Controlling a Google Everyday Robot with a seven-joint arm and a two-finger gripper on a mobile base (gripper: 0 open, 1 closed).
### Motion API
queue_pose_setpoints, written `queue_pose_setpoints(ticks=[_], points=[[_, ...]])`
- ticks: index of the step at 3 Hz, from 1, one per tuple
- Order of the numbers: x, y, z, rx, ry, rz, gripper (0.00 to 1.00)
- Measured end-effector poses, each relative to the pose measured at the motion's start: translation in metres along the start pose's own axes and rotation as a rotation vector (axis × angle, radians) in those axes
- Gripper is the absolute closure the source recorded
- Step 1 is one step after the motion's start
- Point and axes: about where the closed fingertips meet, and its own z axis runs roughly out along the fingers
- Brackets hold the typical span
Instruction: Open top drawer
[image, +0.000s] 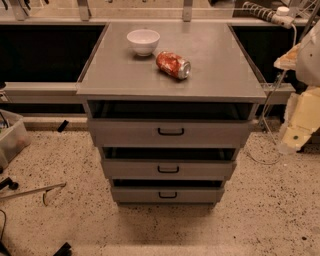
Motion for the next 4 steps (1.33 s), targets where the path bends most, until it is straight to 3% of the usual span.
queue_pose_setpoints(ticks=[2, 3, 4], points=[[0.001, 0.001, 0.010, 0.002, -0.038, 0.006, 0.00], [-0.005, 0.011, 0.043, 0.005, -0.105, 0.011, 0.00], [-0.023, 0.031, 0.107, -0.026, -0.190, -0.016, 0.00]])
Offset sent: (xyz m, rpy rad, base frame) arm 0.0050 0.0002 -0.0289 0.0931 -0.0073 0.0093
